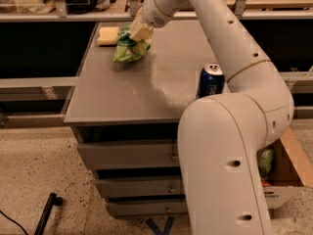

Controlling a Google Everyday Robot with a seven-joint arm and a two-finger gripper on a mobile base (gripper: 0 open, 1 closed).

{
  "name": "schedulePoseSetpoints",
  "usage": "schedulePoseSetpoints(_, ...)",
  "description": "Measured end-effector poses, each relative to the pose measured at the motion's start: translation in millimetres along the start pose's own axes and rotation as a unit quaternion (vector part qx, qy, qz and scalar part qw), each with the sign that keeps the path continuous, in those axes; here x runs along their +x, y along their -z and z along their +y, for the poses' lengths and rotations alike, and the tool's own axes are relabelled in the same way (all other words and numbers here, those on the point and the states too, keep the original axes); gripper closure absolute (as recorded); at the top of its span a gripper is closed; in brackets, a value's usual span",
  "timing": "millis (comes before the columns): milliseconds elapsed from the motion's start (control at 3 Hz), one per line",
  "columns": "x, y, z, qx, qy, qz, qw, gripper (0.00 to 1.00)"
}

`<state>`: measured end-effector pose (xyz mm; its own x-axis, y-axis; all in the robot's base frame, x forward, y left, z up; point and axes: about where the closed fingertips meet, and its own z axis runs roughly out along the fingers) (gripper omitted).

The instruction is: Move green rice chip bag near sponge

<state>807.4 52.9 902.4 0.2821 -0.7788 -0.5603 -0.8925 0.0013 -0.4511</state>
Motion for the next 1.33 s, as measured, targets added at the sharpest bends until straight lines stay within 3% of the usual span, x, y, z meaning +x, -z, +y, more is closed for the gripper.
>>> schedulePoseSetpoints(1000,-14.3,-8.6,3.3,-0.016,0.032,-0.010,0.9993,0.13)
schedulePoseSetpoints(1333,-14.9,-6.5,7.3,-0.023,0.035,-0.003,0.9991,0.00)
